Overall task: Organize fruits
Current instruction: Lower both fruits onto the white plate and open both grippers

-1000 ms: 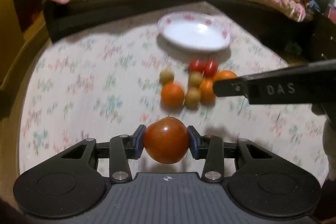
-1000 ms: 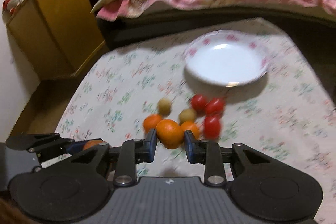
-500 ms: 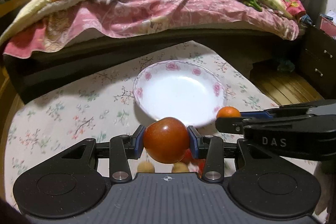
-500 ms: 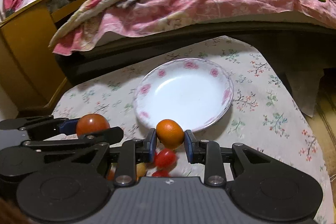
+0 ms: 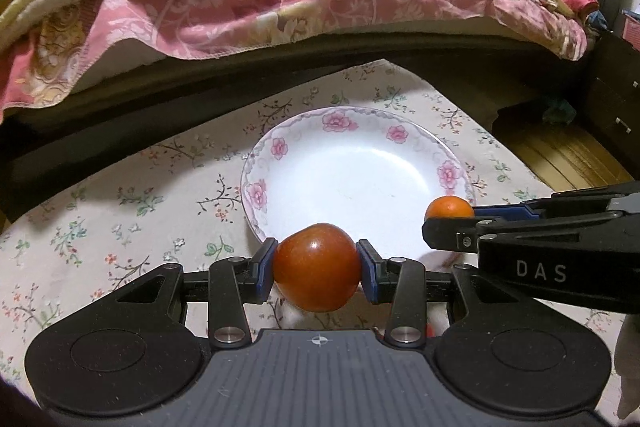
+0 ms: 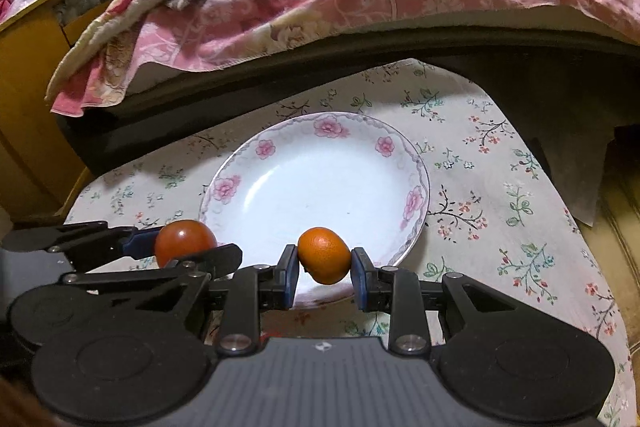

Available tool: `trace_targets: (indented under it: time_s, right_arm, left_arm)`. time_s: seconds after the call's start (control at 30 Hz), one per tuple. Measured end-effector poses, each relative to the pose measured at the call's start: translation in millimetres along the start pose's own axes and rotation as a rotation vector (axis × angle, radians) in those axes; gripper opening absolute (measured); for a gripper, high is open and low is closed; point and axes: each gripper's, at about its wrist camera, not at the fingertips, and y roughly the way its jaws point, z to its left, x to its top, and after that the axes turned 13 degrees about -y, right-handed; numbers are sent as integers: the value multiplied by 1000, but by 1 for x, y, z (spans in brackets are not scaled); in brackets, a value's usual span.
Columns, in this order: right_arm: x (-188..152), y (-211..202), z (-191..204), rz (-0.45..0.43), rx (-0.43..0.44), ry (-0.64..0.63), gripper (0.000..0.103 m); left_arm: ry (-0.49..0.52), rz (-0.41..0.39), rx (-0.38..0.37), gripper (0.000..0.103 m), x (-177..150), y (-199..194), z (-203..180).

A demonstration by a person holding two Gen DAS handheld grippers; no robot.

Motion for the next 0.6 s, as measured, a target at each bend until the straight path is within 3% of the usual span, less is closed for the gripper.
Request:
trace_targets:
  time_s: [0.6]
  right_arm:
    - [2, 11, -9, 9, 21, 69, 33]
  left_arm:
    - [-2, 0, 16, 51, 5, 11, 2]
